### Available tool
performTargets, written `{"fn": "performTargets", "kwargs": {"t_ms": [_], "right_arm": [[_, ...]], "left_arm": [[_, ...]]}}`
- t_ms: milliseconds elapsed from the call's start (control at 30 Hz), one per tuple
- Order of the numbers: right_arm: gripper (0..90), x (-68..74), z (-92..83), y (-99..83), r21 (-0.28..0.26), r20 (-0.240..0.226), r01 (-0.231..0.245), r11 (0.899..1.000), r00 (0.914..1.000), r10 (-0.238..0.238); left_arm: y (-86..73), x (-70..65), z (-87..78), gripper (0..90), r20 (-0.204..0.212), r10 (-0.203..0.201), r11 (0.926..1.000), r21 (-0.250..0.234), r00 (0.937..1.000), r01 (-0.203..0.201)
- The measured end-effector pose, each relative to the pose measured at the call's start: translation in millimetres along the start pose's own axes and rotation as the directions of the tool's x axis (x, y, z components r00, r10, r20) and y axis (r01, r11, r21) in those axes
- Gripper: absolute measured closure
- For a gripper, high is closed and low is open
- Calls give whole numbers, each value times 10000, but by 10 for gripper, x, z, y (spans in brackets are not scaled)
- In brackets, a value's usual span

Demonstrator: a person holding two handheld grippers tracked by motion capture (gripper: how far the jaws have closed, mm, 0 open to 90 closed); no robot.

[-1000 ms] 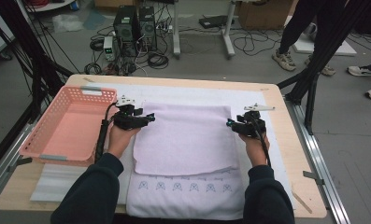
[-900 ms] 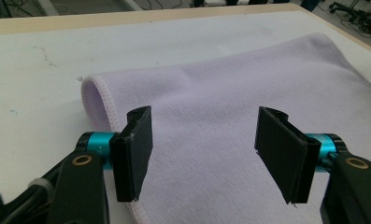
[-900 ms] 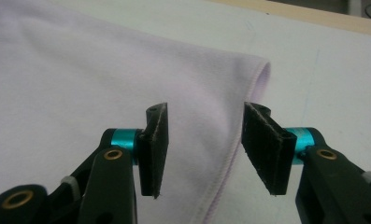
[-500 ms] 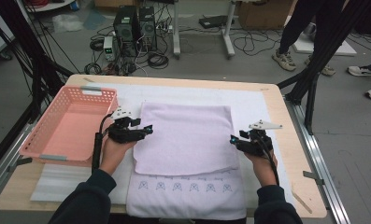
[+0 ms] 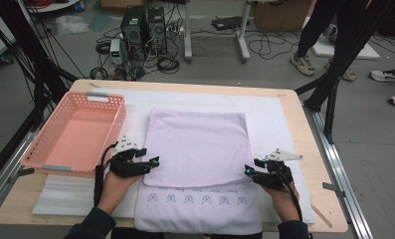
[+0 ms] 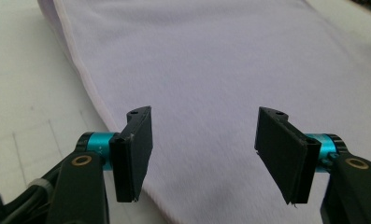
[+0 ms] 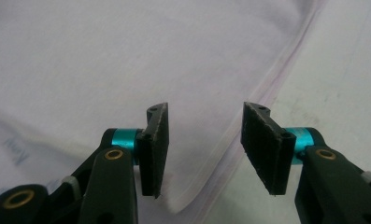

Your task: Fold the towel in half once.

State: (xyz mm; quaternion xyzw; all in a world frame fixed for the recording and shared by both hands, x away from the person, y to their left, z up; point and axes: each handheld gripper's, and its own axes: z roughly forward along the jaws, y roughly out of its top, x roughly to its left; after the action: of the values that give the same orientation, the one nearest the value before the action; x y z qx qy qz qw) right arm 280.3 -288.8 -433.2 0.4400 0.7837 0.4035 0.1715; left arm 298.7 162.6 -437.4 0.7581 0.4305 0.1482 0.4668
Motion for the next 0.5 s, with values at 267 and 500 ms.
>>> {"fn": "performTargets", "kwargs": {"t_ms": [267,500], "right_arm": [[510,117,-102,-173,462,-220,429,9980,9989,-419],[529,168,-232,-243,314,-442,244,9992,9988,-230]], "left_arm": [[-208,-17,-176,428,-45,-80,9996,271,10000,81],[-313,-95,-278,520,9,30,9987,515,10000,-31]]}}
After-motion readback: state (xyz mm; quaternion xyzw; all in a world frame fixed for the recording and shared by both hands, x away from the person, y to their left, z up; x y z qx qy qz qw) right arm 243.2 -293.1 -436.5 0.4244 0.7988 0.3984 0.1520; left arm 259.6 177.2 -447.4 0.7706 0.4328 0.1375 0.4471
